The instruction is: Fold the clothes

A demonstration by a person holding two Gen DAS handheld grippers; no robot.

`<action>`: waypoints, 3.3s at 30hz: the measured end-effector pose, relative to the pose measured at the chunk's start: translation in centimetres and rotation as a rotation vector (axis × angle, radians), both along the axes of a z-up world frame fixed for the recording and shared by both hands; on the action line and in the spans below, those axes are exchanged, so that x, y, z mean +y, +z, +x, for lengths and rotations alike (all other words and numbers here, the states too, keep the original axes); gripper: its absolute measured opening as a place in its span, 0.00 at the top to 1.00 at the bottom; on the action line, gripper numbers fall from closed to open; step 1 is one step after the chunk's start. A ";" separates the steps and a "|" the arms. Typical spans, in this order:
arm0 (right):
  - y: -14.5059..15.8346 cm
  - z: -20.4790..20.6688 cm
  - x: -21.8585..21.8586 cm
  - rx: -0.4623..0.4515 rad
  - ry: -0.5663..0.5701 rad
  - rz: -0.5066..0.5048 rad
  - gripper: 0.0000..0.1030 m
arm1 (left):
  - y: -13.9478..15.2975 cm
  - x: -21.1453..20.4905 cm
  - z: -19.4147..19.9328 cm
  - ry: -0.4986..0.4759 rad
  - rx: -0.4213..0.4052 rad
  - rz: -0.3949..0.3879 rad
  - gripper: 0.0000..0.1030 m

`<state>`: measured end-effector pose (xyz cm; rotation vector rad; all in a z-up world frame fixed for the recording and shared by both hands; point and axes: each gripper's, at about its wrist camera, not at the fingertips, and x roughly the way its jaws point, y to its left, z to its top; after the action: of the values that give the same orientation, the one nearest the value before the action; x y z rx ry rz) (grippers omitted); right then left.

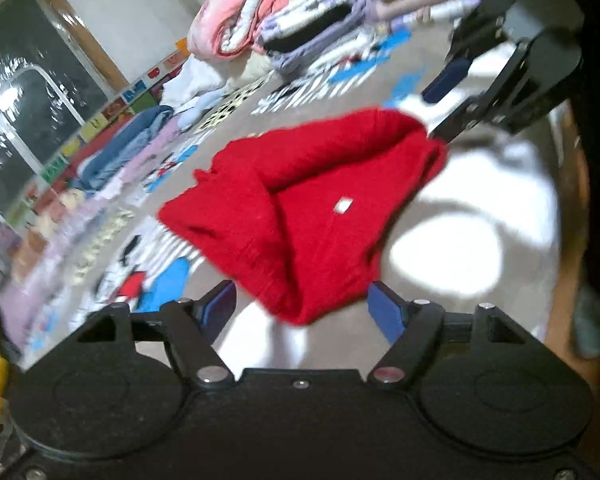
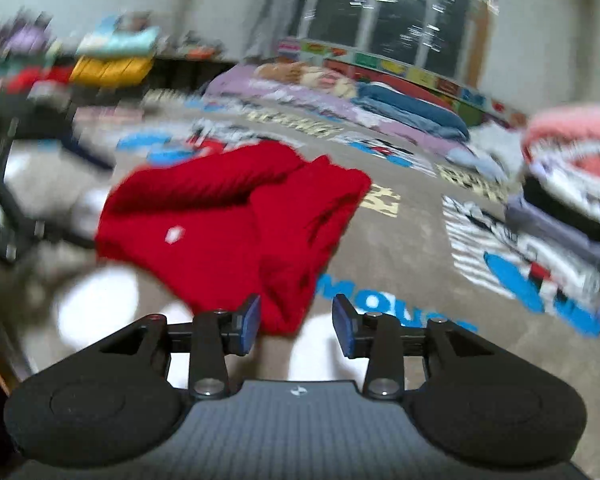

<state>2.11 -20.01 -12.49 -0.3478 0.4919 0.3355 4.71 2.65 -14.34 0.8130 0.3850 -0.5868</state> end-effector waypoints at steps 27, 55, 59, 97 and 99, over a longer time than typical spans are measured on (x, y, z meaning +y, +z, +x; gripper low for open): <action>-2.6 1.6 3.1 -0.095 0.121 -0.150 0.80 | -3.3 -2.7 1.7 0.062 -0.114 -0.044 0.78; 6.3 -0.9 -3.7 -0.238 0.032 0.356 0.80 | 7.2 1.5 2.8 0.018 0.051 -0.670 0.77; 6.0 2.2 -5.1 -0.220 -0.005 0.477 0.77 | 7.1 1.9 5.5 0.061 0.082 -0.759 0.77; -0.6 24.8 -8.7 0.086 -0.089 0.947 0.82 | 1.1 6.0 26.9 0.222 0.578 -1.183 0.77; -1.3 25.4 -8.8 0.118 -0.097 0.962 0.82 | 1.0 6.0 27.0 0.235 0.585 -1.174 0.77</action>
<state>27.51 -28.80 -13.78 0.6298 0.4102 0.4599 31.67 8.62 -13.32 -0.5427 0.5597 -0.6934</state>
